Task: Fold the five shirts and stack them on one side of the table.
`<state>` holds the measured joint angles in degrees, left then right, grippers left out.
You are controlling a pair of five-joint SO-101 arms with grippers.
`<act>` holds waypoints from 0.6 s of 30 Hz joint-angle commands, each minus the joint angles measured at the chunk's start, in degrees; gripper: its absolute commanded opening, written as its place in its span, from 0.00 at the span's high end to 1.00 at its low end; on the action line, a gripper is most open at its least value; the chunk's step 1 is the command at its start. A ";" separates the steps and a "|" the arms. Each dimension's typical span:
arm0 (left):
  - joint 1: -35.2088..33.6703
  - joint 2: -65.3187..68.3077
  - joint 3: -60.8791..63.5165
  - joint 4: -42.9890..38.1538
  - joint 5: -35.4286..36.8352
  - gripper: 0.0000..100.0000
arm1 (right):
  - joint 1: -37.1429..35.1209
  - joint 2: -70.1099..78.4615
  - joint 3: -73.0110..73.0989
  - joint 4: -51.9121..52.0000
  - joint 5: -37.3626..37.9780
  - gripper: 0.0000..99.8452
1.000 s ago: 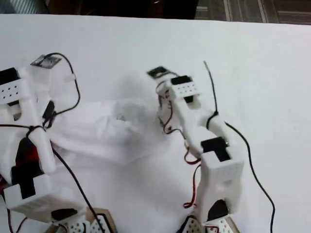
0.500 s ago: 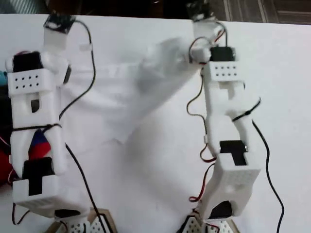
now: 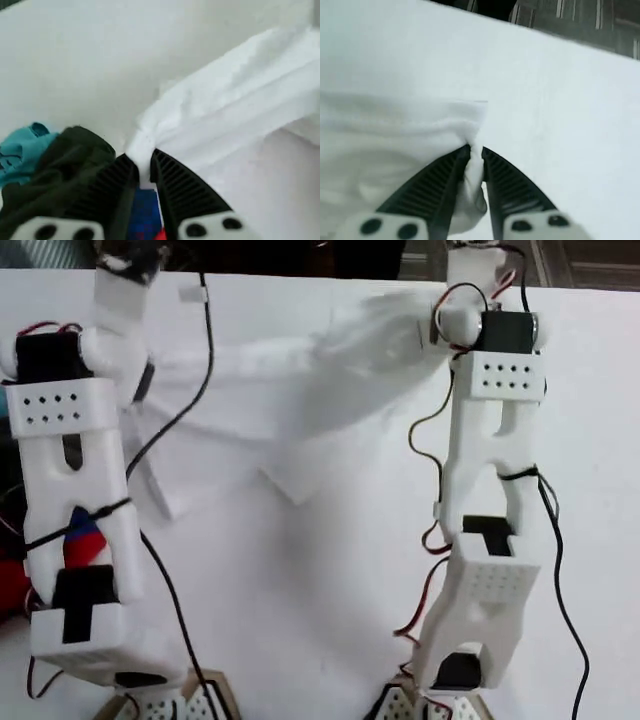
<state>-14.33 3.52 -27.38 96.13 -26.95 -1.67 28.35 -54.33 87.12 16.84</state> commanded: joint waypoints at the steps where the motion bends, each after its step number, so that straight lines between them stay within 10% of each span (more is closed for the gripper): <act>1: -0.35 -3.43 5.41 6.33 -4.84 0.97 | 0.66 -0.04 -2.20 9.98 -0.18 0.96; 18: -4.48 -2.73 44.53 5.10 -18.29 0.97 | -0.75 -30.81 52.92 8.04 9.14 0.93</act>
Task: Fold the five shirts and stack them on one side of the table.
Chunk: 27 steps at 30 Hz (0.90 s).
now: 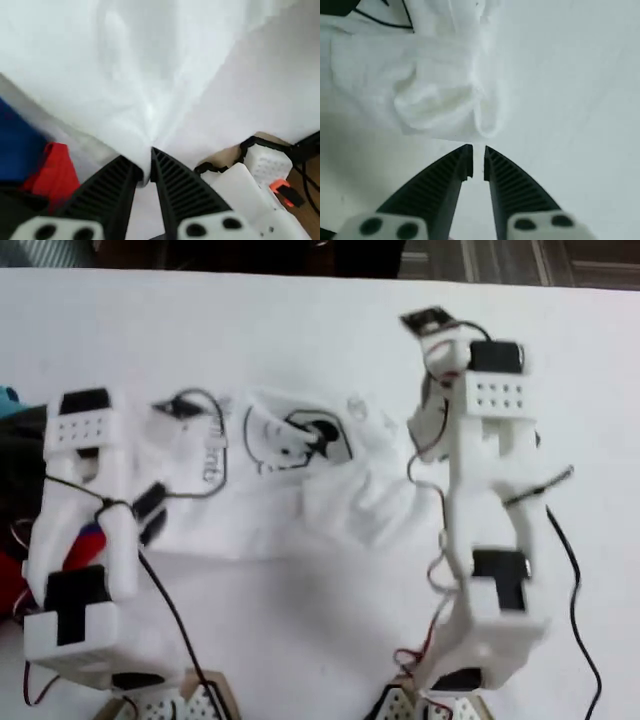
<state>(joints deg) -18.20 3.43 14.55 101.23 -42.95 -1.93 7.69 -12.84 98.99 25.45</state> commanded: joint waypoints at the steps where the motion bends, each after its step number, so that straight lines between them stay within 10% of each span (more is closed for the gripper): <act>1: -1.14 -2.64 3.82 -0.88 -2.81 0.97 | -0.75 -12.35 16.62 -6.90 0.53 0.91; 12: -6.42 -2.55 12.00 -17.23 -2.55 0.97 | -8.92 -14.64 48.26 -44.88 -1.93 0.86; 27: -6.42 -2.55 12.79 -17.14 -2.46 0.97 | -12.09 -25.36 42.81 -47.87 -6.51 0.86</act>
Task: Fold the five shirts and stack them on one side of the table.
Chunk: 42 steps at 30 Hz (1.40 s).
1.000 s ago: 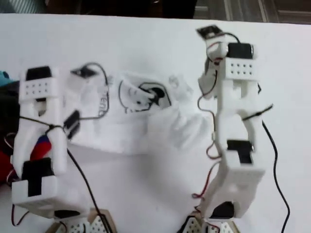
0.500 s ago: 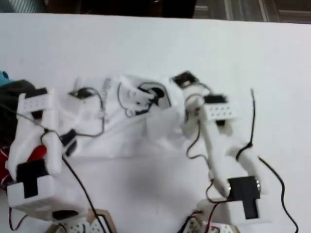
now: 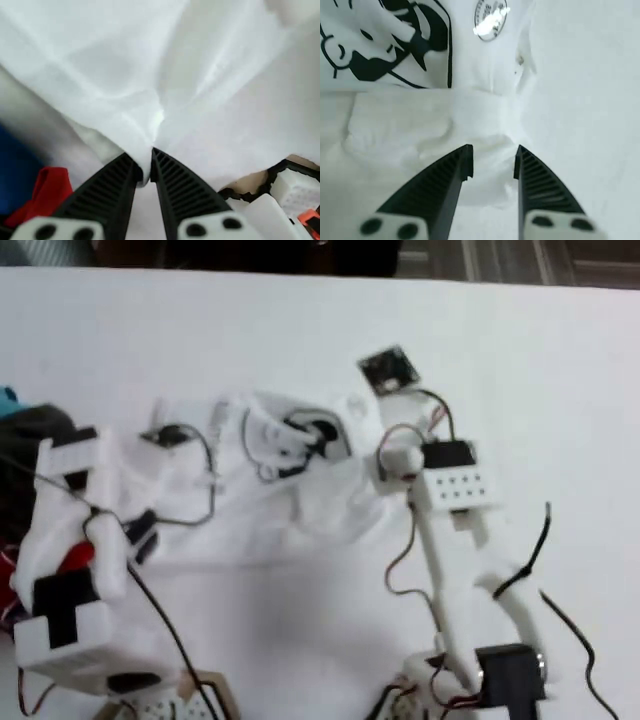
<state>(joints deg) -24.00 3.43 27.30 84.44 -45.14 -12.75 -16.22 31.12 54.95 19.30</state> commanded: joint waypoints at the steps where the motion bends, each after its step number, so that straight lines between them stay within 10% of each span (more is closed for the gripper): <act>1: -0.62 -2.55 0.04 -0.35 -0.26 0.97 | -1.98 0.04 -0.79 -4.88 -0.35 0.86; 16: -0.70 -2.55 0.04 0.62 -0.26 0.97 | -3.74 27.56 -12.57 -0.57 0.09 0.87; 19: -0.70 -2.55 0.04 0.62 -0.26 0.97 | -3.47 25.80 -12.84 0.04 -0.09 0.99; 34: -0.70 -2.55 -0.13 0.62 -0.26 0.97 | -3.38 -22.37 16.44 5.23 0.26 0.98; 42: -0.35 -2.64 -0.48 3.16 -0.26 0.97 | -7.08 -47.25 45.19 5.23 13.89 0.98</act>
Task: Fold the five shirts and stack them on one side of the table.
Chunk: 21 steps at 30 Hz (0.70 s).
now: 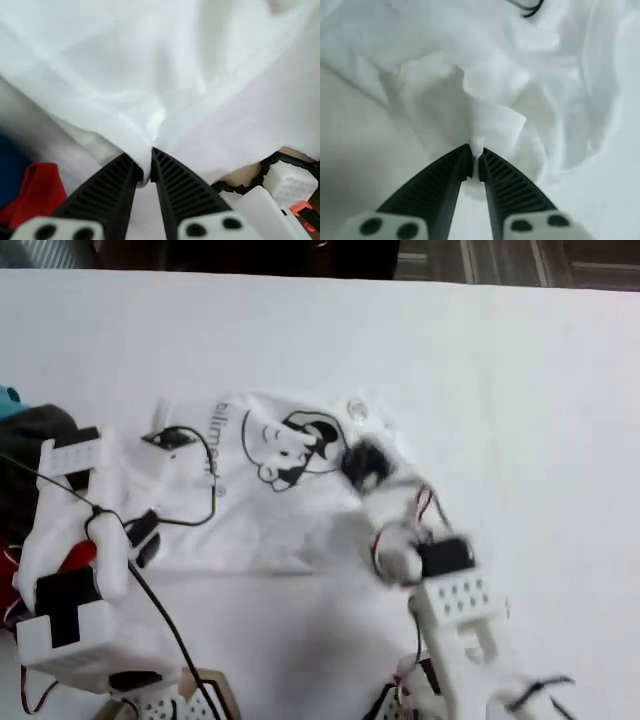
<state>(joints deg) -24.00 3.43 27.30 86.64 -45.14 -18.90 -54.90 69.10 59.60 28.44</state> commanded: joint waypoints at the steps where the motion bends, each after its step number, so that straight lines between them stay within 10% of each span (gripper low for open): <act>1: -0.44 -2.64 -0.48 0.79 -0.26 0.97 | -0.92 -10.95 9.05 0.48 6.86 0.98; 9: -0.35 -2.55 -0.48 -2.55 -0.26 0.97 | 0.04 -26.15 3.16 6.90 16.53 0.97; 16: -0.26 -2.55 -0.48 -2.64 -0.26 0.97 | 5.76 -25.71 -14.68 11.47 -7.30 0.74; 21: -0.26 -2.55 -0.48 -2.64 -0.26 0.97 | 6.11 -21.05 -17.93 5.32 -13.19 0.83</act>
<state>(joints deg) -24.00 3.43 27.30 84.26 -45.14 -13.45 -79.08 54.15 69.19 18.68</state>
